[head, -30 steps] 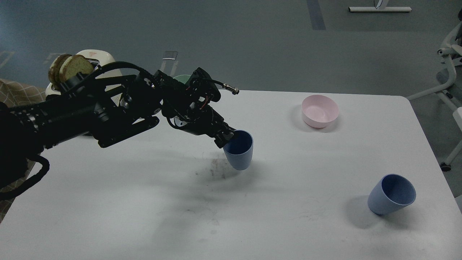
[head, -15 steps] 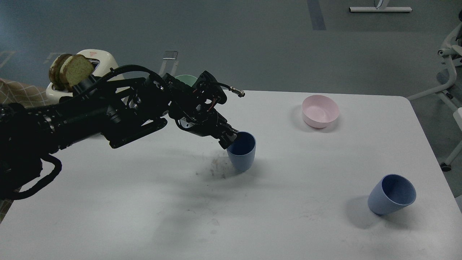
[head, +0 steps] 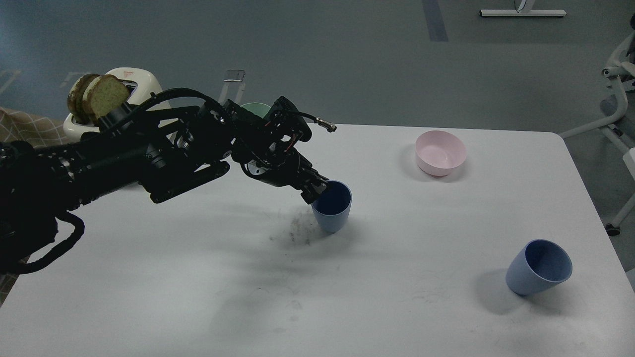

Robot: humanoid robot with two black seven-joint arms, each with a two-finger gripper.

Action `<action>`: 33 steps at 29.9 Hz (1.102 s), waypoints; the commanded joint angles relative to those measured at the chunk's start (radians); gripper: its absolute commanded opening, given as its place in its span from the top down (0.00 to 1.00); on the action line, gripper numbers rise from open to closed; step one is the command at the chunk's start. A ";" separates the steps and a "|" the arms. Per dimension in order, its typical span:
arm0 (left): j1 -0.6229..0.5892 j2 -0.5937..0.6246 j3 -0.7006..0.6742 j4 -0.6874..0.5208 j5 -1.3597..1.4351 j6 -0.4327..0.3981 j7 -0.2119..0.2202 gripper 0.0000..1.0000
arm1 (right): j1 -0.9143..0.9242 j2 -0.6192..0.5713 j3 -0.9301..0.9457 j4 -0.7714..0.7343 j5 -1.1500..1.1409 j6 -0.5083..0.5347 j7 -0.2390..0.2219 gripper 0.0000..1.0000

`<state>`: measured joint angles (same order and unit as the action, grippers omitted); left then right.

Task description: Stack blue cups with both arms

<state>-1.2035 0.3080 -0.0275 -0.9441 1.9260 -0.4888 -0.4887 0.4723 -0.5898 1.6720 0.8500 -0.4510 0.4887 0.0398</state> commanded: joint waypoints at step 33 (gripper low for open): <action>0.255 0.309 -0.638 0.050 -1.516 0.004 0.000 0.02 | -0.124 -0.283 -0.094 0.392 -0.472 0.000 0.000 0.00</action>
<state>-1.0275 0.6008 -0.5627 -0.8953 0.5406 -0.4842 -0.4886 0.3748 -0.8604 1.5804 1.1532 -0.7677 0.4888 0.0400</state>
